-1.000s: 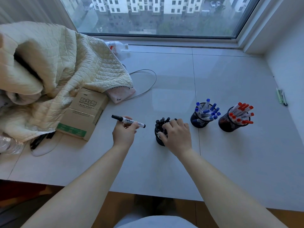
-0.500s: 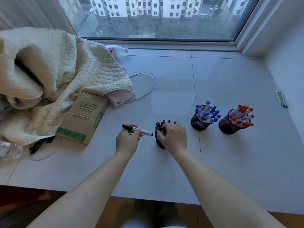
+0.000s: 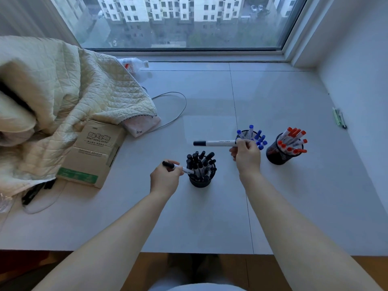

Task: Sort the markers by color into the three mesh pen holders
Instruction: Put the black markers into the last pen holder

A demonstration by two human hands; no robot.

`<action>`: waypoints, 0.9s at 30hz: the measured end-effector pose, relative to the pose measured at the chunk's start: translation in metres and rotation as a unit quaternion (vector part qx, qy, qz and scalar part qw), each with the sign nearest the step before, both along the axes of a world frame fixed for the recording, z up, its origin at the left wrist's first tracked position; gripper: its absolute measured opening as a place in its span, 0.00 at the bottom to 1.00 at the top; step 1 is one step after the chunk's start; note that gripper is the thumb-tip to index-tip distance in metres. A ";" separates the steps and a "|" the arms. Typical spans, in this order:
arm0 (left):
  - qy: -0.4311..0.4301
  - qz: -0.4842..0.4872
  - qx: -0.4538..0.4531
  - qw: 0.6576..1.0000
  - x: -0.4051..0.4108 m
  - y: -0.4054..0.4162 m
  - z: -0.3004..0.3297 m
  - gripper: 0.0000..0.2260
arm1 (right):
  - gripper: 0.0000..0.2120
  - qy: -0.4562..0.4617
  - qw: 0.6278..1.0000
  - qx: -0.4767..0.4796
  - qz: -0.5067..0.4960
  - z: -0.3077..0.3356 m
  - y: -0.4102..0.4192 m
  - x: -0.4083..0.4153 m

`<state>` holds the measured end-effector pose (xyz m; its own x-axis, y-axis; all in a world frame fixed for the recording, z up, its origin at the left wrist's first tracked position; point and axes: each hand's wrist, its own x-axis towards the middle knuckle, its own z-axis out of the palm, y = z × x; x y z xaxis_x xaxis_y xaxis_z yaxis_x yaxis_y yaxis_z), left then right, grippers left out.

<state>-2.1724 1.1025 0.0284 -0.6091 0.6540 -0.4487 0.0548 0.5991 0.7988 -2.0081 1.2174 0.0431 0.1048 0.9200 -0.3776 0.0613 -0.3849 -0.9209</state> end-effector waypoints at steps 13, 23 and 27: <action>0.072 -0.075 0.007 0.995 0.012 0.002 -0.013 0.00 | 0.09 0.175 0.949 -0.177 0.193 -0.013 -0.010 0.022; 0.282 -0.202 -0.004 0.938 0.013 0.001 -0.023 0.03 | 0.08 -0.018 0.975 -0.070 0.212 -0.021 -0.024 0.015; 0.271 -0.205 -0.014 0.940 0.017 -0.004 -0.032 0.05 | 0.10 -0.042 0.975 -0.050 0.210 -0.030 -0.032 0.008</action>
